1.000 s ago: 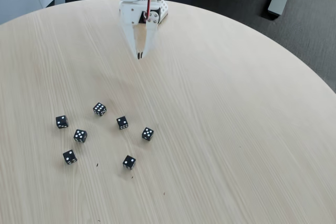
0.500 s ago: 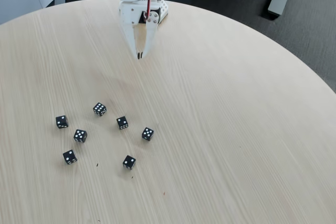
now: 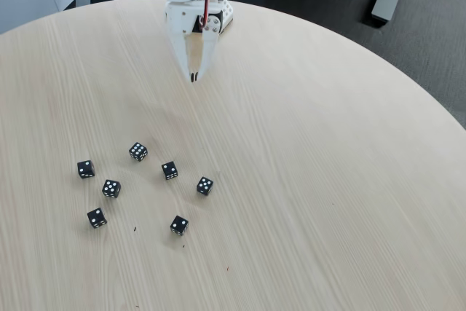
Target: Pick up the dice with number 6
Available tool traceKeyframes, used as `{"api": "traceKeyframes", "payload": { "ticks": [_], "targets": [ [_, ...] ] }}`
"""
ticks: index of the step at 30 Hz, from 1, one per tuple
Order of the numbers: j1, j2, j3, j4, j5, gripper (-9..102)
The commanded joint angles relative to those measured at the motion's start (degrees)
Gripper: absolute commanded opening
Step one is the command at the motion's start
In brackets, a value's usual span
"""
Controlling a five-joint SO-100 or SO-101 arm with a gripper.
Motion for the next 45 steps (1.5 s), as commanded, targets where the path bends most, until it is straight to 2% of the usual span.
{"api": "traceKeyframes", "payload": {
  "ticks": [1, 35, 40, 45],
  "targets": [
    [0.18, 0.44, -0.26, 0.26, 0.44, 1],
    [0.53, 0.00, -1.05, -0.44, 0.00, 1],
    [-0.09, -8.35, -7.73, -0.62, 3.60, 5],
    [-0.44, -28.39, -23.64, -0.62, 11.07, 6]
  ]
}}
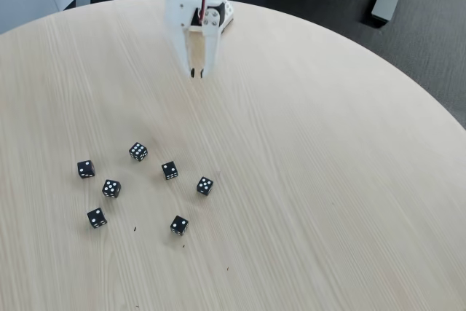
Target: Pick up the dice with number 6
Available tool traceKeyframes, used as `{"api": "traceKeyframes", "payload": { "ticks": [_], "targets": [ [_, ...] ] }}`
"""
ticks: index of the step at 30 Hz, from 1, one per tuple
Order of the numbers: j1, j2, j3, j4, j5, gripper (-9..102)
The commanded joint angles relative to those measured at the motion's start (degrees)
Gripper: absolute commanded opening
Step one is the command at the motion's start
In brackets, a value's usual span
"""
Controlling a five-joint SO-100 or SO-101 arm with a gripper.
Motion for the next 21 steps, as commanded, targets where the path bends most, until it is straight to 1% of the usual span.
{"api": "traceKeyframes", "payload": {
  "ticks": [1, 8, 12, 16, 21],
  "targets": [
    [0.00, -11.87, -11.16, -0.62, 4.57, 7],
    [1.14, -42.19, -34.98, -0.53, 11.78, 15],
    [2.55, -55.55, -44.12, -0.53, 17.05, 16],
    [7.12, -64.34, -50.45, -0.53, 20.13, 17],
    [14.06, -68.20, -53.26, -0.53, 19.78, 18]
  ]
}}
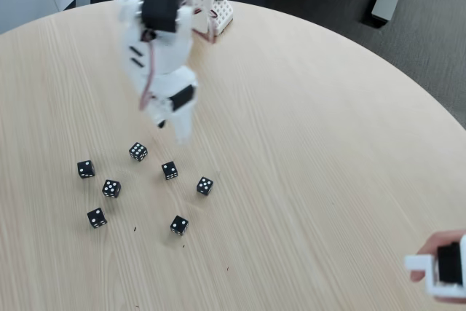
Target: Pick up the dice with number 6
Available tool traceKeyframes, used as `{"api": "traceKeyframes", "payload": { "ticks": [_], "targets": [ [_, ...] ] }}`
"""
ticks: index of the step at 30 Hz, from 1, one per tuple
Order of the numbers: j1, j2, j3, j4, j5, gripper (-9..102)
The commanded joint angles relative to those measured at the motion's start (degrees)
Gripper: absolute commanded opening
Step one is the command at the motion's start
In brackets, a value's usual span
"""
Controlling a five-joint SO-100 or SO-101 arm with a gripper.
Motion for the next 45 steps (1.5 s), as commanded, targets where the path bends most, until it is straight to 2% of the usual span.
{"api": "traceKeyframes", "payload": {
  "ticks": [1, 8, 13, 21, 26, 41, 45],
  "targets": [
    [3.87, 0.00, -2.55, -0.44, -0.09, 19],
    [11.34, -0.09, -2.55, -0.44, -3.08, 20],
    [11.34, -0.09, -2.64, -0.62, -7.73, 22],
    [12.04, -3.34, -2.20, -14.59, -9.14, 22],
    [12.30, -3.43, -1.93, -17.40, -9.76, 22],
    [11.25, -12.57, -1.67, -16.35, 2.29, 22],
    [11.25, -12.57, -1.58, -16.35, 2.81, 22]
  ]
}}
